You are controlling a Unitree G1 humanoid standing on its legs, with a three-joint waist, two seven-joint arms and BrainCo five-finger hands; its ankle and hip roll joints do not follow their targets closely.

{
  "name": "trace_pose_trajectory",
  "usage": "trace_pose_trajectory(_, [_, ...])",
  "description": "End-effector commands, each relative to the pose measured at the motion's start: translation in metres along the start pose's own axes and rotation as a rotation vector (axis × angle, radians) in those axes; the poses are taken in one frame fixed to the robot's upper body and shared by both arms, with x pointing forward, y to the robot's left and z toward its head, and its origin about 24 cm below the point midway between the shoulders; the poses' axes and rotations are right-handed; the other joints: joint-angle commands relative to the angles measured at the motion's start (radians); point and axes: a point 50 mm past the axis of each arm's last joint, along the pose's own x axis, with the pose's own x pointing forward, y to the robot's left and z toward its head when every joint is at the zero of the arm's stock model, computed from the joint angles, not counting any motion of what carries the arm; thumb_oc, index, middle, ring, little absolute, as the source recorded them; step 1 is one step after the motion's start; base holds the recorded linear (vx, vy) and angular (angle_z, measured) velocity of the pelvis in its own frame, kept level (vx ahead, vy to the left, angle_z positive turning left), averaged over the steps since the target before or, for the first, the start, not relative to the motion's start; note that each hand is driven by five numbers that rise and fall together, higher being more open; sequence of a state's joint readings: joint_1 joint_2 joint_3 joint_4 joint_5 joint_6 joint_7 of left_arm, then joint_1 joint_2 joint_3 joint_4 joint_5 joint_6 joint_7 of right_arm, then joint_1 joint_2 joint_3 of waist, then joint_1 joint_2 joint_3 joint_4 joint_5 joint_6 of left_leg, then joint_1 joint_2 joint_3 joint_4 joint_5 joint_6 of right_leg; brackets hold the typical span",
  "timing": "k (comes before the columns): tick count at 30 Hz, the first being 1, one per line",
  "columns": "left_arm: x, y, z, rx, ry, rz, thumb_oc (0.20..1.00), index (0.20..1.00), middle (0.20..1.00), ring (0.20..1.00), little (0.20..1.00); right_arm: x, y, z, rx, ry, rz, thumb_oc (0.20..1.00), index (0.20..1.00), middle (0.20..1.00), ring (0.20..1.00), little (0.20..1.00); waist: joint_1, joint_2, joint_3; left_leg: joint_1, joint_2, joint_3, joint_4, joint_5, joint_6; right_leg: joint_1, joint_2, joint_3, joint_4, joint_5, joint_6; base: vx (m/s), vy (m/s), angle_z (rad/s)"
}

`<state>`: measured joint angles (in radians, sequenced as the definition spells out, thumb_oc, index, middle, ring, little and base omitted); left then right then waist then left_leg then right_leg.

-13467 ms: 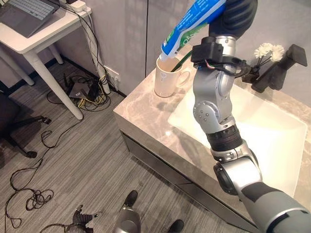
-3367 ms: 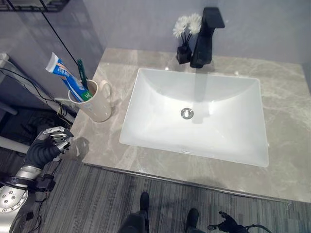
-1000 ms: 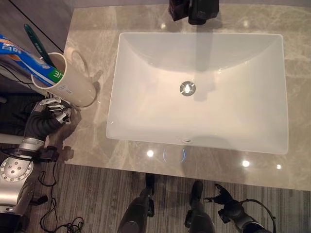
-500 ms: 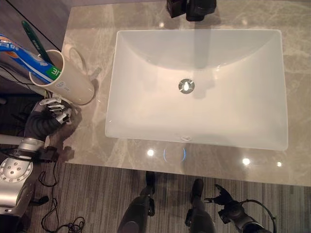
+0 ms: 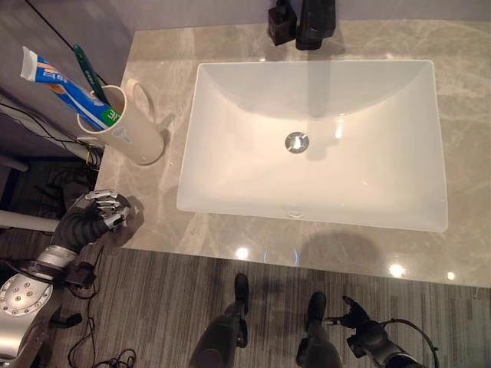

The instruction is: Put brush and paste in cup on sink, flatten towel.

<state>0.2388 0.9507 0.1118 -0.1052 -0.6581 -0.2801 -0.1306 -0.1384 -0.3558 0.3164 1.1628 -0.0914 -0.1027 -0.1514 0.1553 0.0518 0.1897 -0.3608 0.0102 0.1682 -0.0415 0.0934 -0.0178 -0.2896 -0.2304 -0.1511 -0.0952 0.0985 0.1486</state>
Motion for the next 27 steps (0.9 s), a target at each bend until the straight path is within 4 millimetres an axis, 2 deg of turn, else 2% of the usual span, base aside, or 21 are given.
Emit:
trace_pose_trajectory(1, [0.009, 0.016, 0.012, 0.045, -0.051, 0.063, 0.200, 0.200, 0.200, 0.200, 0.200, 0.000, -0.010, -0.001, -0.002, 0.001, -0.038, 1.000, 1.000, 1.000, 1.000, 1.000, -0.022, -0.004, 0.015, -0.102, -0.003, -0.088, -0.046, 0.106, -0.048, 0.215, -0.013, -0.072, 0.008, -0.066, 0.045, 0.00, 0.000, 0.00])
trace_pose_trajectory(5, [0.019, 0.019, 0.006, 0.020, -0.058, 0.113, 0.200, 0.200, 0.200, 0.200, 0.200, -0.003, -0.009, -0.016, 0.004, 0.051, -0.040, 1.000, 1.000, 1.000, 1.000, 1.000, -0.042, -0.003, 0.032, -0.116, -0.007, -0.083, -0.046, 0.107, -0.050, 0.205, -0.018, -0.075, 0.008, -0.049, 0.047, 0.00, 0.000, 0.00])
trace_pose_trajectory(8, [0.025, 0.017, 0.003, -0.016, -0.066, 0.126, 0.200, 0.200, 0.200, 0.200, 0.200, -0.003, -0.009, -0.018, -0.002, 0.066, -0.042, 1.000, 1.000, 1.000, 1.000, 1.000, -0.047, 0.003, 0.035, -0.121, -0.010, -0.080, -0.046, 0.104, -0.048, 0.198, -0.022, -0.073, 0.008, -0.042, 0.049, 0.01, 0.015, 0.00])
trace_pose_trajectory(13, [0.042, 0.018, 0.008, -0.037, -0.105, 0.151, 0.200, 0.200, 0.200, 0.200, 0.200, 0.000, -0.012, -0.003, 0.002, 0.010, -0.055, 1.000, 1.000, 1.000, 1.000, 1.000, -0.066, 0.014, 0.036, -0.140, -0.009, -0.066, -0.046, 0.100, -0.046, 0.165, -0.030, -0.045, 0.008, -0.034, 0.053, 0.02, 0.044, -0.01])
trace_pose_trajectory(18, [0.048, 0.020, 0.011, -0.025, -0.119, 0.173, 0.200, 0.200, 0.200, 0.200, 0.200, 0.003, -0.018, 0.015, 0.012, -0.053, -0.077, 1.000, 1.000, 1.000, 1.000, 1.000, -0.071, 0.017, 0.038, -0.151, 0.001, -0.056, -0.046, 0.100, -0.048, 0.139, -0.029, -0.023, 0.008, -0.032, 0.057, 0.00, 0.021, -0.03])
trace_pose_trajectory(27, [0.050, 0.022, 0.009, -0.026, -0.118, 0.202, 0.200, 0.200, 0.200, 0.200, 0.200, 0.004, -0.021, 0.017, -0.001, -0.055, -0.088, 1.000, 1.000, 1.000, 1.000, 1.000, -0.072, 0.015, 0.039, -0.156, 0.015, -0.054, -0.046, 0.104, -0.050, 0.133, -0.018, -0.011, 0.008, -0.049, 0.050, 0.00, 0.001, 0.00])
